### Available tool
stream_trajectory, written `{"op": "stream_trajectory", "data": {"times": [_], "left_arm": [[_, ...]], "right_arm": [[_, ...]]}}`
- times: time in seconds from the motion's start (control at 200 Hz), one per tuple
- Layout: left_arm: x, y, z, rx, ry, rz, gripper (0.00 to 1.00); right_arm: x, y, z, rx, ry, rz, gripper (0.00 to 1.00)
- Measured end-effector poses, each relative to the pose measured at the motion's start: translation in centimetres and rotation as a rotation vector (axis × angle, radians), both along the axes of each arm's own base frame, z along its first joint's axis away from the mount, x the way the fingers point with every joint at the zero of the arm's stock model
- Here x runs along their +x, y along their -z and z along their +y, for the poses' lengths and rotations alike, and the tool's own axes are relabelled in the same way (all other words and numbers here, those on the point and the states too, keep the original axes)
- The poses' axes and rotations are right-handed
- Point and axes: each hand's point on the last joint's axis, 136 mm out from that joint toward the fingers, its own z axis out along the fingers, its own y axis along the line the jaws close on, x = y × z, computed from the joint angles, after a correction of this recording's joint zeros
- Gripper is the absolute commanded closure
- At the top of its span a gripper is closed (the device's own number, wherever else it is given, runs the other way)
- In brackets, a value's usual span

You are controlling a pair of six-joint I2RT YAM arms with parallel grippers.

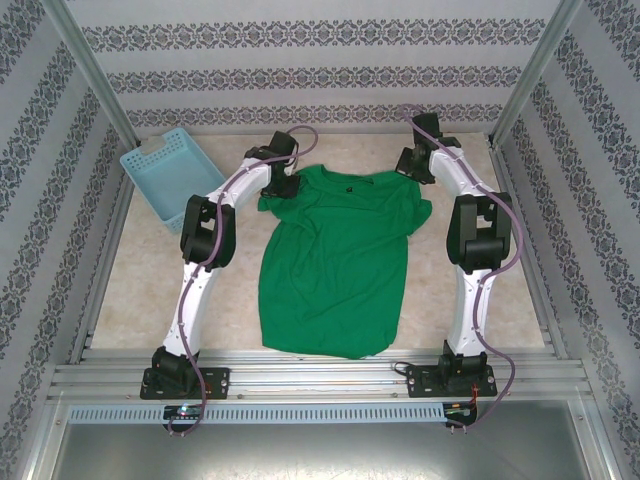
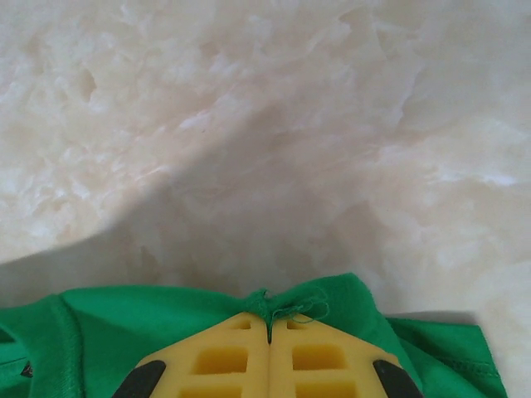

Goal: Fold the inside-out t-shirt

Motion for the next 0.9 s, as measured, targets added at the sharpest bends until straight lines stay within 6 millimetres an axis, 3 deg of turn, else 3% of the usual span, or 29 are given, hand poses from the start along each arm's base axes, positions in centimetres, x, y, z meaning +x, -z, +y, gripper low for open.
{"op": "stream_trajectory", "data": {"times": [0.1, 0.17, 0.325, 0.45, 0.58, 0.689, 0.729, 0.769, 0.849, 0.904], "left_arm": [[-0.6, -0.8, 0.8, 0.025, -0.018, -0.021, 1.0], [-1.0, -2.4, 1.8, 0.053, -0.039, -0.073, 1.0], [-1.2, -9.4, 3.6, 0.064, -0.086, -0.268, 1.0], [0.2, -13.7, 4.7, 0.055, -0.135, -0.405, 1.0], [1.8, -13.7, 6.6, 0.092, -0.193, -0.438, 1.0], [3.6, -12.3, 7.9, 0.136, -0.233, -0.431, 1.0], [4.4, -11.8, 8.3, 0.151, -0.245, -0.43, 1.0], [5.1, -11.4, 8.4, 0.161, -0.251, -0.428, 0.92], [6.1, -10.7, 8.4, 0.182, -0.253, -0.415, 0.58], [6.4, -10.7, 8.3, 0.191, -0.252, -0.401, 0.43]], "right_arm": [[0.0, -0.3, -0.4, -0.005, 0.005, 0.0, 1.0], [0.2, -0.7, -0.6, -0.017, 0.006, -0.007, 1.0], [0.5, -1.5, -0.7, -0.025, 0.006, -0.022, 1.0], [1.9, -4.1, -0.5, -0.022, 0.003, -0.078, 1.0], [4.5, -7.0, 0.4, -0.017, -0.008, -0.161, 1.0], [6.2, -7.3, 0.9, -0.015, -0.015, -0.183, 1.0], [6.7, -7.0, 1.2, -0.015, -0.019, -0.18, 0.91], [7.1, -6.6, 1.5, -0.015, -0.024, -0.176, 0.75], [7.5, -5.6, 1.8, -0.018, -0.035, -0.152, 0.46], [7.2, -5.2, 1.8, -0.025, -0.042, -0.131, 0.38]]}}
